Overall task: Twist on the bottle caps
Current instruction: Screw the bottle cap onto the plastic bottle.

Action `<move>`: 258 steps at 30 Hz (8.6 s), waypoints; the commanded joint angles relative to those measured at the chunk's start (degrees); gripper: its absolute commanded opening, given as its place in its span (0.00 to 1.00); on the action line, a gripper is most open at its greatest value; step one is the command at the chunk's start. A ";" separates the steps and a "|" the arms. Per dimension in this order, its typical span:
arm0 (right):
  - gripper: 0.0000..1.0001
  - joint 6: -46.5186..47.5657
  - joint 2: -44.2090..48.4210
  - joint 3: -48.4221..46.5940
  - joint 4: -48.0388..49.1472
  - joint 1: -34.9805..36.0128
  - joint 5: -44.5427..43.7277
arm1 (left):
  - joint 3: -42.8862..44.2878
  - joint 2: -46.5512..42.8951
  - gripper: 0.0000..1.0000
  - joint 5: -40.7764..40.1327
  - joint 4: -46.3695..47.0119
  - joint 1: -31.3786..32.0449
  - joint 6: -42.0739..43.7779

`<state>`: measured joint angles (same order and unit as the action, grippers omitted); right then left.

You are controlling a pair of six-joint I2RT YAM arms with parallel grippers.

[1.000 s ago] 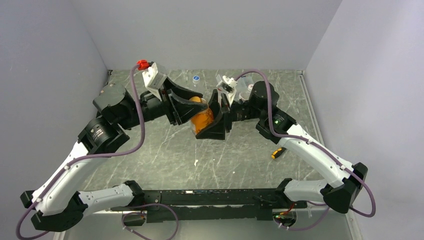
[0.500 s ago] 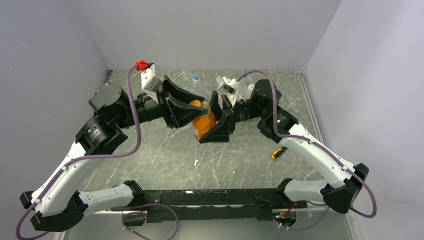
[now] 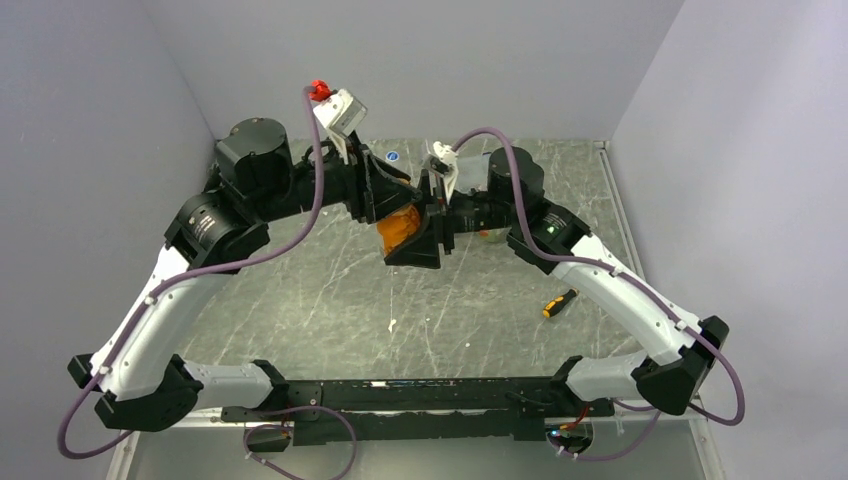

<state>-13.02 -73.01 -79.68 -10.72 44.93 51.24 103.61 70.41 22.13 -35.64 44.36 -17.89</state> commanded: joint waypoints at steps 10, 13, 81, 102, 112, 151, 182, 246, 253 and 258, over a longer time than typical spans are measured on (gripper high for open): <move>0.10 1.11 0.29 -2.51 2.58 0.95 -4.77 | -0.23 1.43 0.04 4.99 -8.84 -3.97 -0.99; 0.10 0.45 0.39 -2.50 4.00 0.86 -4.33 | 0.13 1.39 0.07 5.53 -10.36 -4.19 -0.12; 0.12 8.08 -2.83 -0.78 -1.00 3.37 -15.73 | -1.21 -4.19 0.82 -7.36 -3.04 -4.46 7.03; 0.12 8.41 -2.70 -1.00 -1.43 3.85 -16.25 | 0.89 -2.25 0.54 -6.91 -6.92 -4.46 9.04; 0.12 7.50 -2.31 -0.87 -0.45 3.85 -16.73 | -0.75 -2.67 0.43 -5.72 -6.13 -4.46 8.52; 0.12 -0.43 0.87 -0.25 9.59 1.11 7.09 | -6.14 -7.74 0.35 14.44 2.98 -4.46 6.65; 0.13 5.28 -0.84 2.69 3.16 4.11 -33.55 | -4.34 -3.45 0.77 -25.09 3.61 -3.06 2.07; 0.10 -0.42 3.14 0.14 9.42 -0.88 4.07 | -9.15 -6.52 0.30 -13.70 2.89 3.60 2.62; 0.11 -7.97 2.30 -0.40 18.21 -0.98 20.67 | -9.18 -7.59 0.28 0.58 4.66 3.54 2.74; 0.11 -15.13 2.46 0.53 26.97 -0.99 27.32 | -9.80 -8.32 0.27 10.33 7.30 3.54 2.23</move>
<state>-21.15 -72.99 -76.34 0.91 44.01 66.32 94.35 62.67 21.67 -27.59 48.18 -16.27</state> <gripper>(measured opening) 0.652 0.461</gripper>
